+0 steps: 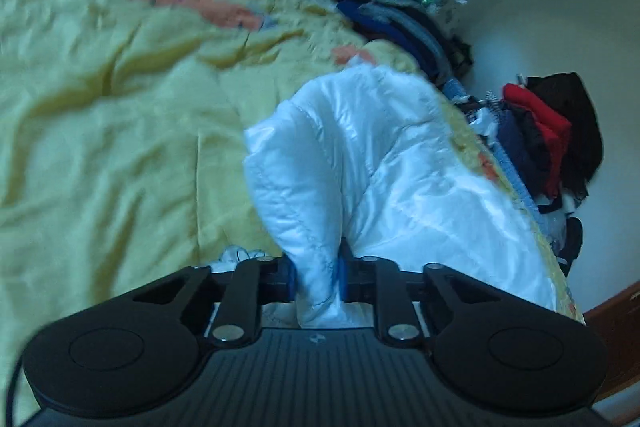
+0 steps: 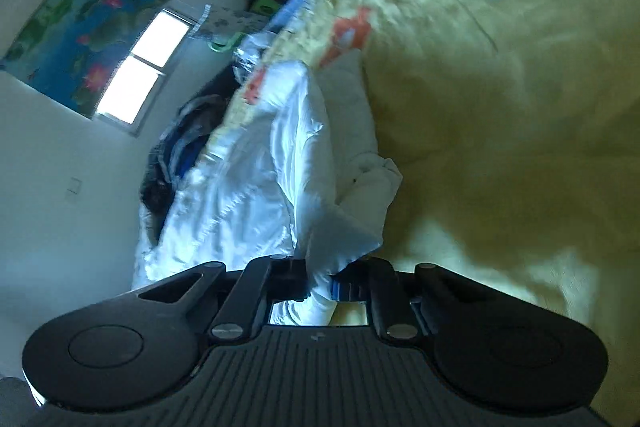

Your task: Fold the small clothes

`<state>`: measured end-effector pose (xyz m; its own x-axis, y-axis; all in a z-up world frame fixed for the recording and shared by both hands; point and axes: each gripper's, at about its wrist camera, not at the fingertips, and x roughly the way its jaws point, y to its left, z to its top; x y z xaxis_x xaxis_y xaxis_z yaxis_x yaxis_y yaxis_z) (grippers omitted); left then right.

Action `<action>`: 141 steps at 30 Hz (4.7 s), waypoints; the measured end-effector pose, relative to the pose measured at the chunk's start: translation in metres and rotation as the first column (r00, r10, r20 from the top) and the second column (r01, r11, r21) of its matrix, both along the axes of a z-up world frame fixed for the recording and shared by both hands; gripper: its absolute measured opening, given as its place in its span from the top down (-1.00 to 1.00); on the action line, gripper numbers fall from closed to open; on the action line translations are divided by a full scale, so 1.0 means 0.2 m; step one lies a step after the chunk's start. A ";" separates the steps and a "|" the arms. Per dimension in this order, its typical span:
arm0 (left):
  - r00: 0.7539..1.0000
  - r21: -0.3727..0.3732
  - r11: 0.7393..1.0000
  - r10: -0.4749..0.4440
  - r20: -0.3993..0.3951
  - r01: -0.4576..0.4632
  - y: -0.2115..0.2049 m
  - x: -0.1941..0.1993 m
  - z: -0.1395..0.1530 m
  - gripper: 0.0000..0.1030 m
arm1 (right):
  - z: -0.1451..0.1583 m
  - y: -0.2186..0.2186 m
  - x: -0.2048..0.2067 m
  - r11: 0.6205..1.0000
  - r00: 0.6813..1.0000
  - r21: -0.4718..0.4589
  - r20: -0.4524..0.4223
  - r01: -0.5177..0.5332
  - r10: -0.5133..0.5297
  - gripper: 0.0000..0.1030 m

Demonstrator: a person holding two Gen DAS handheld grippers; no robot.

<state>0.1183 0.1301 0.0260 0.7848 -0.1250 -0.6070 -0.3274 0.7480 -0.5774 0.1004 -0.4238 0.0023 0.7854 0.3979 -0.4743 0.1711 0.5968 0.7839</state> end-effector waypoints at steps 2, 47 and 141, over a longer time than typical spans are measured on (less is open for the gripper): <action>1.000 0.015 1.000 -0.018 0.015 0.018 0.02 -0.07 0.07 0.73 | 0.04 -0.01 -0.06 1.000 1.000 0.012 0.016 -0.012 0.012 0.74; 0.993 0.451 0.892 0.009 -0.114 0.044 -0.07 -0.14 0.00 -0.73 | 0.17 1.00 0.59 0.654 0.833 -0.595 -0.047 -0.467 0.551 -0.72; 0.351 0.713 0.288 -0.934 0.064 0.639 -1.67 -0.29 0.28 0.68 | 0.63 0.05 0.42 0.775 0.780 -0.256 0.104 -0.578 0.617 0.43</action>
<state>0.0599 -0.2034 0.0825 0.6105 -0.6424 -0.4632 0.7586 0.6424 0.1089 0.1839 -0.4137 0.1286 0.4958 0.7262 -0.4762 -0.3981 0.6775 0.6185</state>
